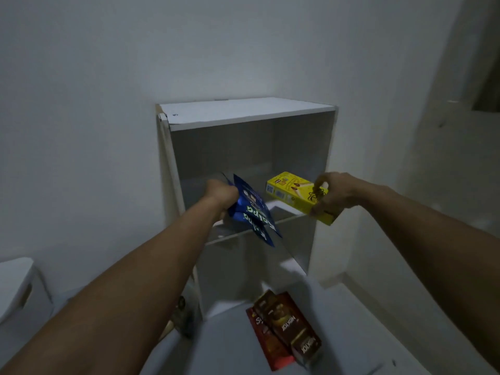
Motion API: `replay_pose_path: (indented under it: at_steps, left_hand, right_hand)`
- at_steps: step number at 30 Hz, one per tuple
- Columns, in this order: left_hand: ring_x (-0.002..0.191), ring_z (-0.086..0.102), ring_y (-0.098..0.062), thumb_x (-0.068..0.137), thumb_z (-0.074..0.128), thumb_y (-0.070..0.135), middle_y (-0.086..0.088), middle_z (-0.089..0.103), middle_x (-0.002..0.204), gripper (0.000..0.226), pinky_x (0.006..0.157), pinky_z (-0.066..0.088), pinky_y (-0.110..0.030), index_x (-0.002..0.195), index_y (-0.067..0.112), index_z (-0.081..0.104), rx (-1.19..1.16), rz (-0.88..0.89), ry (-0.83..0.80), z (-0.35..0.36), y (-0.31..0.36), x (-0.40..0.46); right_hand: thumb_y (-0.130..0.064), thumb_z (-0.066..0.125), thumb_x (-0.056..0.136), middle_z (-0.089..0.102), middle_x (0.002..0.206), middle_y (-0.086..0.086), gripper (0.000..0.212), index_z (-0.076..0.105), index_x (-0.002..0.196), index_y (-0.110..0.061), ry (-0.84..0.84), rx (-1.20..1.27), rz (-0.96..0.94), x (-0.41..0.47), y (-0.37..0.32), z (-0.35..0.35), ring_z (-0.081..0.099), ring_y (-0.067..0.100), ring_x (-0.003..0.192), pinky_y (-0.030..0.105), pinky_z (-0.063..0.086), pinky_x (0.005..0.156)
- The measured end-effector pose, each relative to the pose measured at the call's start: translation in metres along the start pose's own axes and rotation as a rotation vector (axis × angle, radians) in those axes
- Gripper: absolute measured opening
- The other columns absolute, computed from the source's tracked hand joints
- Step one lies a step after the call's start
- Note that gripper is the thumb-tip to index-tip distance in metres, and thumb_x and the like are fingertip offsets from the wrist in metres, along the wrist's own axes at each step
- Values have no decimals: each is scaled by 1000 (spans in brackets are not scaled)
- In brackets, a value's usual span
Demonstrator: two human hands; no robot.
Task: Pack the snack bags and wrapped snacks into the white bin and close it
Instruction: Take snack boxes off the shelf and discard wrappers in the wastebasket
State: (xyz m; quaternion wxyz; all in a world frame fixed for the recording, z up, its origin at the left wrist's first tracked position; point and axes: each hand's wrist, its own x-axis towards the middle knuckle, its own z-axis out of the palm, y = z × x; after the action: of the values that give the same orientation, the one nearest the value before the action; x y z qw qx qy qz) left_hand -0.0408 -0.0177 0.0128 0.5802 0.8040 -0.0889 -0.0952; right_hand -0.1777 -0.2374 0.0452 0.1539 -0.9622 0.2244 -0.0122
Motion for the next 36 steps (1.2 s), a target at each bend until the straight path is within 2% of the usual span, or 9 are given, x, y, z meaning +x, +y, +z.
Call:
replay_pose_path:
  at_steps: [2, 4, 6, 8, 12, 19, 25, 32, 36]
  left_hand:
    - [77, 69, -40, 75, 52, -12, -24, 68, 90, 18, 69, 59, -57, 90, -9, 61, -11, 22, -57, 3, 1, -19]
    - [68, 70, -36, 76, 50, -14, -22, 66, 84, 16, 61, 59, -55, 87, -9, 61, -8, 47, -125, 11, 1, -43]
    - [50, 63, -28, 73, 50, -17, -17, 57, 65, 16, 45, 57, -44, 69, -3, 57, -29, 62, -189, 25, -1, -68]
    - [52, 58, -26, 68, 53, -12, -14, 52, 61, 17, 48, 57, -39, 61, 3, 54, -2, 83, -232, 45, -8, -89]
    - [50, 47, -18, 77, 49, -11, -7, 48, 58, 20, 42, 38, -21, 68, 6, 55, 142, 107, -379, 90, -31, -132]
    - [68, 58, -27, 74, 50, -7, -13, 59, 68, 16, 59, 47, -34, 68, 5, 58, 282, 59, -607, 183, -118, -187]
    - [64, 43, -22, 68, 48, -11, -12, 37, 64, 32, 56, 33, -34, 56, 15, 33, 424, 28, -747, 263, -212, -224]
    - [55, 29, -19, 76, 44, -14, -6, 28, 59, 35, 49, 21, -27, 60, 13, 27, 530, -53, -809, 338, -328, -252]
    - [52, 19, -15, 74, 42, -18, -3, 21, 56, 45, 53, 14, -26, 58, 16, 18, 517, -85, -810, 376, -389, -254]
  right_hand:
    - [-44, 86, 62, 48, 113, 3, 76, 53, 127, -23, 10, 14, 48, -29, 6, 2, 53, 24, 94, 27, 46, 52]
    - [-46, 84, 63, 49, 115, 4, 74, 55, 126, -22, 15, 17, 103, -59, 14, 9, 51, 23, 97, 28, 48, 58]
    - [-49, 82, 64, 52, 116, 6, 72, 57, 124, -19, 17, 18, 170, -88, 28, 19, 50, 23, 98, 30, 49, 72]
    - [-52, 79, 67, 55, 114, 7, 69, 59, 122, -16, 0, 15, 247, -117, 44, 33, 51, 24, 99, 31, 49, 78]
    - [-57, 76, 68, 61, 119, 11, 68, 63, 117, -13, -47, 39, 407, -171, 85, 73, 56, 27, 104, 31, 48, 83]
    - [-69, 71, 64, 67, 108, 9, 72, 69, 108, -11, -203, 127, 651, -246, 170, 167, 58, 24, 87, 28, 48, 74]
    - [-74, 65, 66, 62, 111, 12, 83, 64, 113, -6, -334, 204, 819, -290, 244, 266, 56, 27, 88, 30, 44, 72]
    - [-72, 68, 65, 58, 102, 9, 83, 60, 114, -6, -403, 315, 959, -316, 314, 388, 53, 25, 88, 29, 41, 68]
    - [-71, 68, 64, 57, 98, 6, 82, 59, 116, -8, -412, 348, 1003, -312, 345, 448, 52, 23, 85, 28, 42, 68]
